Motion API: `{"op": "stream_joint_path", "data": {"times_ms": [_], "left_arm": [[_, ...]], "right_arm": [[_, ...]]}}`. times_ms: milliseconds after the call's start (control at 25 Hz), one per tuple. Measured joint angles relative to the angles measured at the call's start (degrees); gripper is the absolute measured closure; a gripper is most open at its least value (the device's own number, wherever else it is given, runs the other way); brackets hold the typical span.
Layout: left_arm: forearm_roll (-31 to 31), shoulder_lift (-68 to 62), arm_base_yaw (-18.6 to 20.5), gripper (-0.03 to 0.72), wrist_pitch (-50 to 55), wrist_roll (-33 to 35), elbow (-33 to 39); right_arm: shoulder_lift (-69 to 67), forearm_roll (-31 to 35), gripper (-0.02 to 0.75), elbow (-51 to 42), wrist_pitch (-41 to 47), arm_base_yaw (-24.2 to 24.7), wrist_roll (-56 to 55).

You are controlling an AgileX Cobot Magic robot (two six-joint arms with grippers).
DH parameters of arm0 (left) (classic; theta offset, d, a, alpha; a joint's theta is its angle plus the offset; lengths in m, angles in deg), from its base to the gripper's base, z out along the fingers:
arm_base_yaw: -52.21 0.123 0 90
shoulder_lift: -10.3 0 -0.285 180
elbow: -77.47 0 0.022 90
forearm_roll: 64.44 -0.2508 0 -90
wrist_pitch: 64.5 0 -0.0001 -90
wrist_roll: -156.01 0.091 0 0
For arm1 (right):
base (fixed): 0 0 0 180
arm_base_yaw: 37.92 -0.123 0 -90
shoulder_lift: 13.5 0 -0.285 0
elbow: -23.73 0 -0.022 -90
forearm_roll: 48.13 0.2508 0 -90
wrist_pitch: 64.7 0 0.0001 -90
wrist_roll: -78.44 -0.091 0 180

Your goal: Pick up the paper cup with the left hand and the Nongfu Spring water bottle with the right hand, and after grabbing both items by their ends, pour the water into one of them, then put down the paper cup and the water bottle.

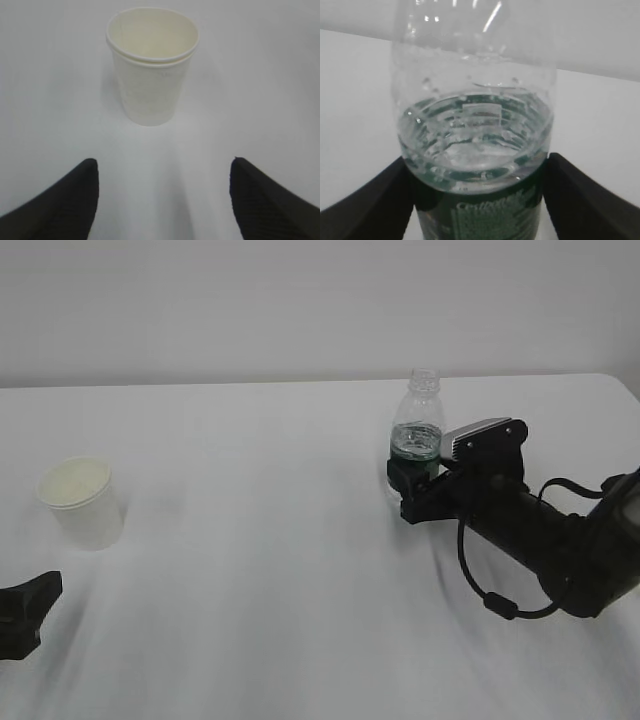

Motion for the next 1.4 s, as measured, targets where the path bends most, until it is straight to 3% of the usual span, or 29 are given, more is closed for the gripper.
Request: {"op": "stream_joint_path", "data": {"times_ms": [1400], "left_arm": [[0.0, 0.0, 0.0, 0.101, 0.0, 0.0, 0.0]], "right_arm": [[-2.39, -2.24, 0.145, 7.06, 4.09, 0.0, -0.8]]}}
